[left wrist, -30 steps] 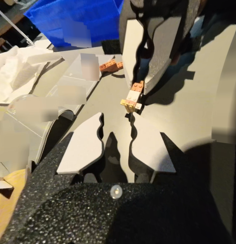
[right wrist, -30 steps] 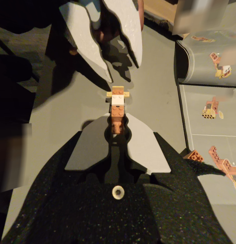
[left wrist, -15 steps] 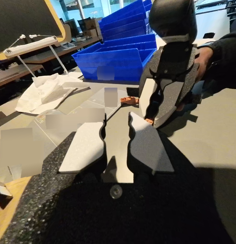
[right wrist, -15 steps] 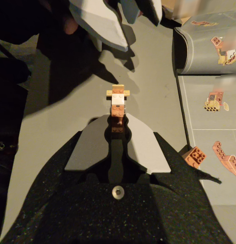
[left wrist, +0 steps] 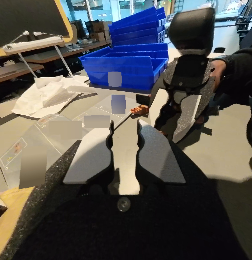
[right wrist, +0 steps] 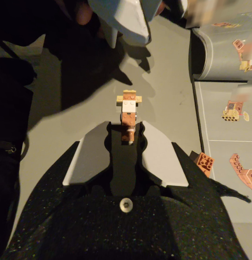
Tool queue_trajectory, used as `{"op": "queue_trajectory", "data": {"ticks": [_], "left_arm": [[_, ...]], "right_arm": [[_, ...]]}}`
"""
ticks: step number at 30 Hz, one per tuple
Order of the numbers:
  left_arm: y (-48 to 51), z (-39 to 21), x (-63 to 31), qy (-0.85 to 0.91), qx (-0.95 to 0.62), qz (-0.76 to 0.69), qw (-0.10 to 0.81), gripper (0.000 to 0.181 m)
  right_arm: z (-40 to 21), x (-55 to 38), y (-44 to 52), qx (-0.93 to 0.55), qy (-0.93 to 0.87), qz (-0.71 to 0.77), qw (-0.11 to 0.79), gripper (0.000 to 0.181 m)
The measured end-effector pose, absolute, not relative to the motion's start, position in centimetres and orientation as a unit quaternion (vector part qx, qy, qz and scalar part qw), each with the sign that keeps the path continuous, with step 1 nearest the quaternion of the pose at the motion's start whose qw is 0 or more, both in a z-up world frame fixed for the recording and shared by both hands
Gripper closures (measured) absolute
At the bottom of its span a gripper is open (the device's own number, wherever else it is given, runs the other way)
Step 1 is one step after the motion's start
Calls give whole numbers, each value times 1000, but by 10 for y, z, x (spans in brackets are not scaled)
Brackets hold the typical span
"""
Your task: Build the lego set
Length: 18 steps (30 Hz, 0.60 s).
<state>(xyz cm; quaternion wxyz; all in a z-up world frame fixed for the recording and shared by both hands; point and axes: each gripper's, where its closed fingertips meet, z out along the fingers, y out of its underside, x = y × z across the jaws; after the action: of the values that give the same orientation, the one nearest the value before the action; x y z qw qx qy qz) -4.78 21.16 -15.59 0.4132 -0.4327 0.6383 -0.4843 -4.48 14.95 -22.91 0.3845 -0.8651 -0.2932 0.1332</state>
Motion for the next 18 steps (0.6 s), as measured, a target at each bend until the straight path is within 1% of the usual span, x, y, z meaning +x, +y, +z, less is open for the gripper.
{"op": "queue_trajectory", "data": {"ticks": [5,9,11,13,18], "left_arm": [[215,-149,-49,621,-426,-490,439,153],[217,-141,-42,601,-419,-497,465,158],[217,-137,-36,591,-416,-502,474,163],[218,-134,-30,582,-414,-509,481,168],[226,-125,-23,548,-418,-534,489,177]], "right_arm": [[-207,-41,150,-846,-279,134,435,144],[-191,-22,151,-837,-245,129,471,150],[-181,-7,152,-829,-218,128,500,157],[-170,7,154,-811,-181,137,539,167],[-156,26,152,-776,-135,183,588,176]]}}
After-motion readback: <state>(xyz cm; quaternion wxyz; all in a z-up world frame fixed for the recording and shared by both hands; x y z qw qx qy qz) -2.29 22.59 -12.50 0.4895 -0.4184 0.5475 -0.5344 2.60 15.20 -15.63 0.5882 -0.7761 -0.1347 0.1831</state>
